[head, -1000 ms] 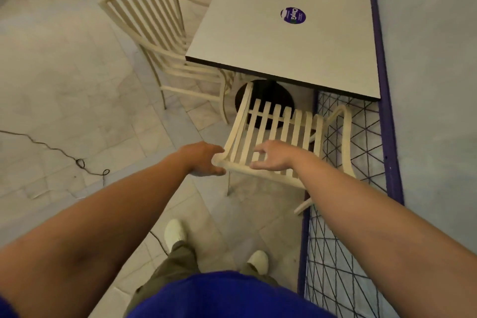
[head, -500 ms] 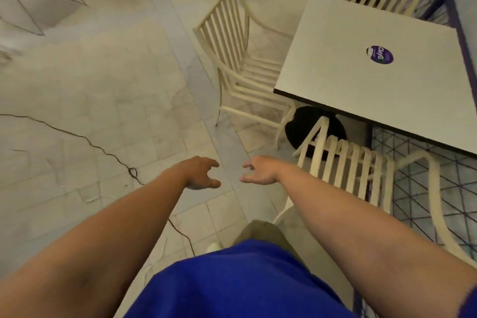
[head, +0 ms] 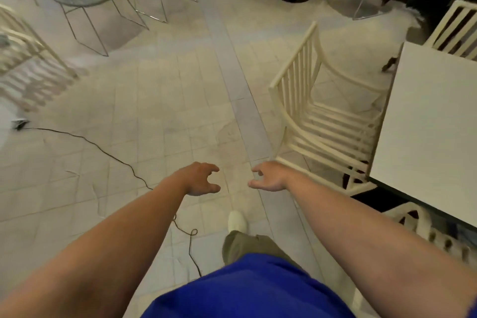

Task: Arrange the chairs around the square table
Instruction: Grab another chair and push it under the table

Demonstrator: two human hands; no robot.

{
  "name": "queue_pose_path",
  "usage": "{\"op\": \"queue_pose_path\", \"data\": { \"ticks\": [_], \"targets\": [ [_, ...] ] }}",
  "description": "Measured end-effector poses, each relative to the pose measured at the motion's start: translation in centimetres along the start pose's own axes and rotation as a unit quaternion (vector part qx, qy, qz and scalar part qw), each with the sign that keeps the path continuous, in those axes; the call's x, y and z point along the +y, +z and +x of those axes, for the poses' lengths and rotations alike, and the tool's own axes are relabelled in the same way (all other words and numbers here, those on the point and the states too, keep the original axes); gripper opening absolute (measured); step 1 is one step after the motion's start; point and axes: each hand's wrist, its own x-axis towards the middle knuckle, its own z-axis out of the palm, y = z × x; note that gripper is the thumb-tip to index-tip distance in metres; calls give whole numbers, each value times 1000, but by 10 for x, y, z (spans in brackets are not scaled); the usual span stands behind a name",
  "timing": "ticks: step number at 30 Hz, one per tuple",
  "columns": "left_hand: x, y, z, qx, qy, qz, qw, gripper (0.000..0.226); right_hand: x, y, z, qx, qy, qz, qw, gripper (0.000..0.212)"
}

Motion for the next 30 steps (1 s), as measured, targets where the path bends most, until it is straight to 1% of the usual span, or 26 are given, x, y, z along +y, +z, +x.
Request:
{"op": "queue_pose_path", "data": {
  "ticks": [4, 7, 12, 14, 18, 21, 24, 27, 30],
  "targets": [
    [-34, -82, 54, 8, -12, -18, 1000, 70, -23, -77, 74, -7, 3, -20, 1000, 76],
    [-55, -138, 87, 16, -7, -36, 999, 69, -36, -128, 118, 1, 2, -12, 1000, 76],
    [-92, -223, 166, -7, 6, 0, 1000, 69, -48, -200, 185, 29, 18, 9, 999, 75],
    [-100, -257, 210, -6, 34, 28, 999, 70, -45, -224, 214, 50, 29, 28, 998, 75],
    [-104, -328, 306, -15, 112, 79, 991, 69, -40, -266, 275, 85, 93, 89, 988, 78],
    [-102, -380, 366, -38, 166, 121, 978, 69, -45, -292, 309, 110, 142, 141, 974, 79],
    [-90, -427, 413, -69, 222, 170, 958, 69, -48, -314, 330, 141, 191, 188, 953, 79],
    [-60, -469, 455, -99, 273, 221, 931, 69, -44, -336, 333, 173, 238, 246, 923, 78],
    [-17, -494, 495, -119, 334, 248, 901, 69, -27, -353, 332, 219, 282, 291, 888, 75]
  ]
}}
